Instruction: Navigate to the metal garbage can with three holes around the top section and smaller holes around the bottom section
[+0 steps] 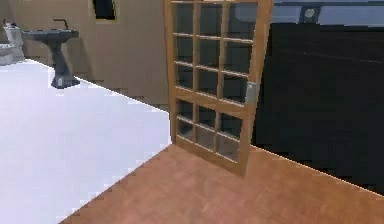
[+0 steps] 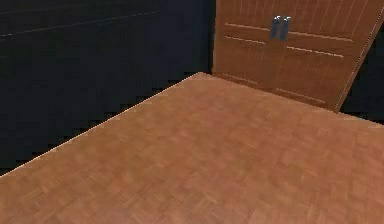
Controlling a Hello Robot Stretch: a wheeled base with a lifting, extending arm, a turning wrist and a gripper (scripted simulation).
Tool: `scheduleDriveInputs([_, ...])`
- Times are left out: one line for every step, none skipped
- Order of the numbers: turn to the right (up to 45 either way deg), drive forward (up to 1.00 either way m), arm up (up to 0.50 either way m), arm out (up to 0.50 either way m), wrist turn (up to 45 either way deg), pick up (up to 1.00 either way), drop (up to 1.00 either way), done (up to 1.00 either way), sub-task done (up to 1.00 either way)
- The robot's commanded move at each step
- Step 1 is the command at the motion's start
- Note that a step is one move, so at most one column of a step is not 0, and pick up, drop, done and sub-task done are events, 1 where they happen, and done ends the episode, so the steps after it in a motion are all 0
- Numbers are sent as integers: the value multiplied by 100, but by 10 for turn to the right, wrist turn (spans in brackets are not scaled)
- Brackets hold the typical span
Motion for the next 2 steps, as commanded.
scheduleDriveInputs([-30,0,0,0,0,0,0,0,0])
scheduleDriveInputs([0,45,0,0,0,0,0,0,0])
